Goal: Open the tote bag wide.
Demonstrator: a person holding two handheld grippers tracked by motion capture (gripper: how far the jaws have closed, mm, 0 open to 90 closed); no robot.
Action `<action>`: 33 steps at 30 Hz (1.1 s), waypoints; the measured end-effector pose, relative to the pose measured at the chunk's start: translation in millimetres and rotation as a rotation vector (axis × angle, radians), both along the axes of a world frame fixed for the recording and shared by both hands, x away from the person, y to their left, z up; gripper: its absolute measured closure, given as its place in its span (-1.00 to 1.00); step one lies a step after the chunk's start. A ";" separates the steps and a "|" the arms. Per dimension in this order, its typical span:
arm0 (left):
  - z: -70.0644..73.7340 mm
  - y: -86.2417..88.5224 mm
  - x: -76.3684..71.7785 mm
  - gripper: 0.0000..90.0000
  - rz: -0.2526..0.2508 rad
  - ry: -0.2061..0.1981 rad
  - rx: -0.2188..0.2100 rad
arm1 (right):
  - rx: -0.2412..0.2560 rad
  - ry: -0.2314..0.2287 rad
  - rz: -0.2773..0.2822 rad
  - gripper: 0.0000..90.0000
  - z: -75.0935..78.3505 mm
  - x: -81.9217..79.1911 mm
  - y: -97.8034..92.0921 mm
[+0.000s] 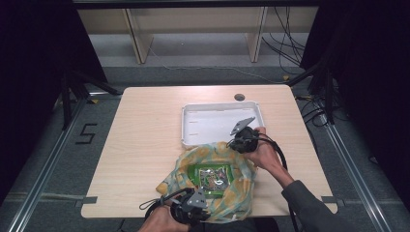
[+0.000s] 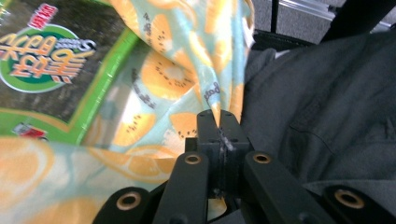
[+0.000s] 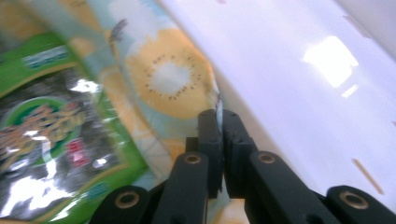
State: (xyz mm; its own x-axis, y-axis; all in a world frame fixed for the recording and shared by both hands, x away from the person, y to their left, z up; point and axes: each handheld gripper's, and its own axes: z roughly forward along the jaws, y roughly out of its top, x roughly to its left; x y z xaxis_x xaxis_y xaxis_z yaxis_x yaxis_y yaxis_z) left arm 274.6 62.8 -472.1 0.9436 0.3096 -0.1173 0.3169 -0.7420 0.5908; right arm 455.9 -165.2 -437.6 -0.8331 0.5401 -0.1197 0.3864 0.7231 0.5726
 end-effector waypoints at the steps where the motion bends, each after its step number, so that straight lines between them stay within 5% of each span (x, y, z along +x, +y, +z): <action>1: -1.1 0.1 -1.5 0.98 -0.004 0.002 0.002 | 0.003 -0.006 -0.022 0.99 -1.2 4.4 -3.2; 4: -3.7 0.1 -4.6 0.98 -0.013 -0.001 0.023 | -0.010 -0.010 -0.045 1.00 -2.6 13.0 -7.8; 9: 1.6 0.2 -0.1 0.56 0.057 0.008 -0.051 | -0.003 -0.034 -0.050 0.95 -3.2 14.8 -8.7; 11: 7.1 2.2 2.0 0.44 0.088 0.007 -0.098 | 0.037 -0.003 -0.064 0.85 0.3 9.8 -6.7; 14: 16.5 5.3 3.6 0.21 0.131 -0.012 -0.152 | 0.080 -0.017 -0.058 0.63 10.5 -0.6 -6.1; 18: 28.4 13.8 7.5 0.04 0.185 -0.028 -0.205 | 0.165 0.005 0.028 0.41 27.8 -17.9 -7.0; 23: 33.8 22.1 12.5 0.12 0.246 -0.037 -0.273 | 0.208 0.074 0.164 0.23 35.7 -41.7 3.4; 28: 32.0 20.3 15.7 0.50 0.274 -0.080 -0.228 | 0.164 0.145 0.250 0.12 24.7 -50.1 23.6; 30: 28.5 18.3 19.5 0.71 0.270 -0.106 -0.174 | 0.138 0.161 0.294 0.09 16.7 -47.5 30.9; 33: 19.5 12.3 22.7 0.91 0.262 -0.099 -0.131 | 0.098 0.228 0.327 0.07 3.6 -40.7 38.7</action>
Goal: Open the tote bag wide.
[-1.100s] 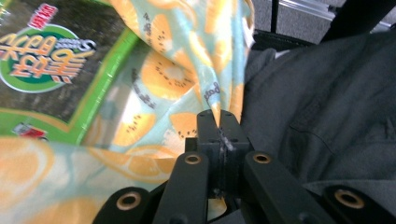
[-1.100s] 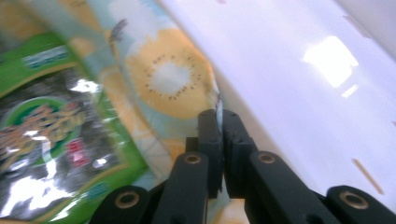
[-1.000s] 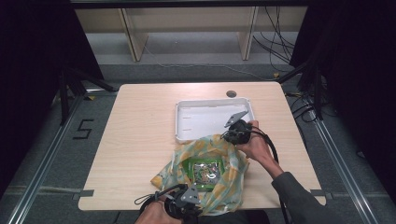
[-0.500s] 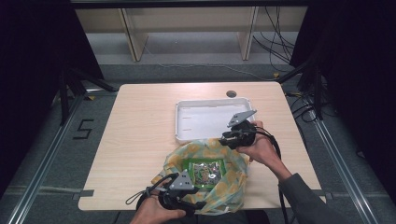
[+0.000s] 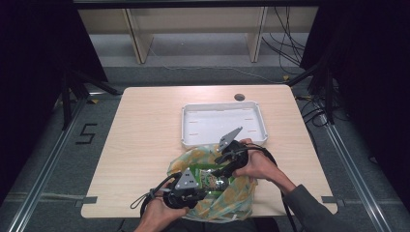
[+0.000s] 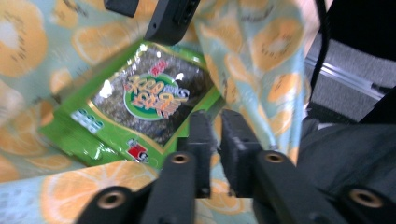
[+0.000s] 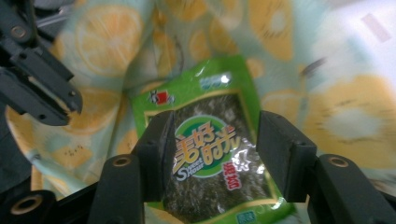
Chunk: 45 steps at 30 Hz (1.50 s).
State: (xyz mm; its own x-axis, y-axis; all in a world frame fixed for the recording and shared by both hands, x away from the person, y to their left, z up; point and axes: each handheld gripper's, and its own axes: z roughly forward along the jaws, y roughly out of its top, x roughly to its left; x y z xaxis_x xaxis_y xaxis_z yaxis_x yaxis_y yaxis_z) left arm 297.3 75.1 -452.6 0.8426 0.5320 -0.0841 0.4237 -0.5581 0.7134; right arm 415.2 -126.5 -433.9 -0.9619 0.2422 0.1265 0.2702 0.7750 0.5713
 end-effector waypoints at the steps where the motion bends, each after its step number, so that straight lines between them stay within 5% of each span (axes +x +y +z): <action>1: -2.9 -2.4 0.6 0.94 -0.008 -0.002 0.021 | -0.012 0.010 -0.004 0.07 -2.7 0.8 1.3; 3: -7.7 -5.6 2.5 0.96 -0.027 -0.010 0.065 | -0.040 0.020 0.018 0.07 -10.4 5.2 4.6; 9: -18.5 -11.7 7.2 0.98 -0.014 0.010 0.092 | -0.102 0.040 -0.005 0.08 -27.0 14.3 10.8; 20: -28.5 -15.8 14.8 0.97 -0.016 0.046 0.090 | -0.113 0.064 -0.077 0.00 -38.3 29.7 9.5; 27: -33.5 -17.3 15.8 0.97 -0.037 0.059 0.132 | -0.139 0.075 -0.059 -0.04 -43.4 29.1 13.7; 29: -33.7 -16.4 17.2 0.97 -0.062 0.057 0.165 | -0.129 0.103 -0.059 -0.03 -43.7 28.3 14.8; 32: -38.5 -20.1 14.7 0.98 -0.019 0.073 0.121 | -0.137 0.111 -0.062 -0.04 -44.4 27.9 16.0; 39: -37.3 -18.6 17.5 0.99 -0.051 0.068 0.157 | -0.138 0.158 -0.073 -0.04 -46.3 27.9 17.5; 42: -40.6 -21.1 15.5 0.99 -0.015 0.083 0.136 | -0.124 0.194 -0.085 -0.01 -45.8 27.2 16.9; 43: -41.8 -19.4 16.8 0.99 -0.040 0.086 0.170 | -0.118 0.212 -0.084 0.03 -45.1 27.7 16.4; 45: -45.3 -20.0 16.3 0.99 -0.033 0.085 0.154 | -0.097 0.254 -0.101 0.10 -42.5 27.9 14.7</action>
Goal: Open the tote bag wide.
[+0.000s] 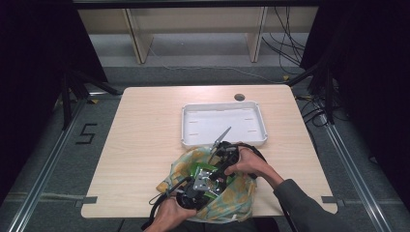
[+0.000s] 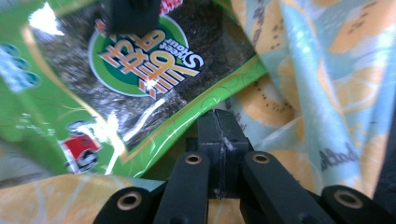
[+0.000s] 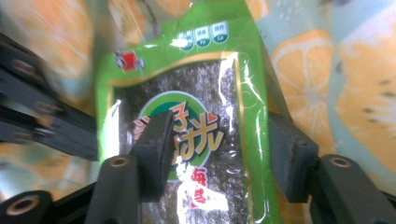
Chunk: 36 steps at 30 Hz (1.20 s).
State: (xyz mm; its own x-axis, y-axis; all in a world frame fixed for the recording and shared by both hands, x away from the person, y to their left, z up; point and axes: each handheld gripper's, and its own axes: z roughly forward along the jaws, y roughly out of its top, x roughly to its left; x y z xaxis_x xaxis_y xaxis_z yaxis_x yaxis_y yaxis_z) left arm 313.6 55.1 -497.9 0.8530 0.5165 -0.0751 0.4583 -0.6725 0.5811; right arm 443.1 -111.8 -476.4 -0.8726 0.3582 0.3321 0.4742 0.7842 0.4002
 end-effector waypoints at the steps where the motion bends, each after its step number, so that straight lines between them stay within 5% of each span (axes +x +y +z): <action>1: -0.1 -0.7 -1.4 0.99 0.011 0.010 -0.001 | 0.014 -0.004 -0.001 0.12 1.1 0.5 -0.7; 5: 0.6 -2.1 -2.1 0.99 -0.011 0.009 0.011 | 0.065 0.004 0.012 0.14 9.5 -0.2 -3.3; 7: -0.6 -2.7 -2.2 0.99 0.011 0.022 -0.011 | 0.077 -0.004 0.019 0.14 14.1 0.0 -4.8; 9: 1.3 -0.3 -0.7 0.99 -0.017 0.009 0.019 | 0.083 0.008 0.002 0.14 16.4 -1.7 -4.9; 10: 1.6 -0.4 -0.9 0.99 -0.017 0.012 0.016 | 0.060 0.007 -0.009 0.14 17.9 -1.7 -6.0; 16: 1.8 -1.0 -1.5 0.99 -0.020 0.011 0.016 | 0.103 0.018 0.003 0.17 18.5 -2.5 -5.3; 20: 0.3 -2.3 -3.0 0.99 0.013 0.020 -0.008 | 0.080 0.038 -0.038 0.25 21.1 -3.2 -8.4; 25: 1.5 -1.6 -1.5 0.99 -0.016 0.013 0.012 | 0.084 0.029 -0.043 0.41 20.6 -3.7 -11.0; 32: 2.0 -1.5 -1.6 0.99 -0.031 0.015 0.018 | 0.048 0.013 -0.058 0.38 10.0 0.2 -8.6; 36: 5.6 -1.2 -3.6 0.99 -0.011 0.014 -0.018 | 0.029 0.007 -0.079 0.27 4.5 2.8 -9.7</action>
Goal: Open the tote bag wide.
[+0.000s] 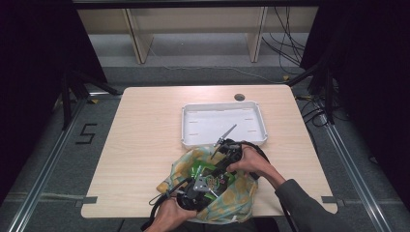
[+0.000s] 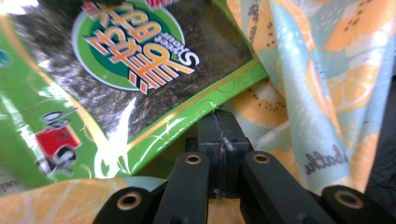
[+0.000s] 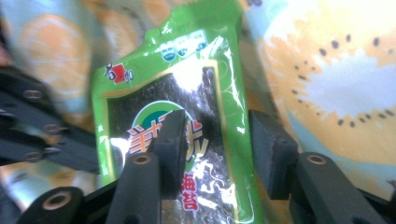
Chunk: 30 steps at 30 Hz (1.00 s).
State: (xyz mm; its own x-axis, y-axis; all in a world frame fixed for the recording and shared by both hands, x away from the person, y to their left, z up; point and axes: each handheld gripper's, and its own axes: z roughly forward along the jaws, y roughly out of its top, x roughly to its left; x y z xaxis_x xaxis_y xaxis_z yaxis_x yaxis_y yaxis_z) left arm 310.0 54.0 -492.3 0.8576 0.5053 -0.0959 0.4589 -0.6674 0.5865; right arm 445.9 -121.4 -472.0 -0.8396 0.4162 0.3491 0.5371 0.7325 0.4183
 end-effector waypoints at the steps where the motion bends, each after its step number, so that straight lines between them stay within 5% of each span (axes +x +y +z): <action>1: 1.1 0.7 0.2 0.99 -0.012 -0.002 0.005 | -0.014 0.005 -0.014 0.23 -1.5 0.7 -0.2; 12: 1.1 -1.1 2.1 0.99 0.013 0.005 -0.018 | -0.045 0.038 -0.031 0.09 -13.7 3.5 0.2; 15: 2.4 1.7 5.4 0.99 -0.018 0.002 0.017 | -0.052 0.073 -0.042 0.10 -14.5 2.2 1.6; 19: -1.1 -0.5 3.4 0.99 0.026 0.016 -0.016 | -0.007 0.083 -0.032 0.18 -12.8 2.3 1.6; 21: -1.8 -0.4 3.9 0.99 0.023 0.015 -0.010 | 0.014 0.098 -0.060 0.25 -6.3 1.1 -0.1; 25: -1.3 0.9 4.9 0.99 -0.015 0.009 0.024 | 0.090 0.096 0.006 0.37 4.3 1.3 -3.8; 27: -3.2 -0.2 3.9 0.99 -0.008 0.019 0.027 | 0.065 0.118 -0.029 0.42 11.5 -2.3 -4.5; 30: -3.4 0.2 4.5 0.99 0.000 0.007 0.019 | 0.129 0.134 0.000 0.51 16.9 -4.8 -4.5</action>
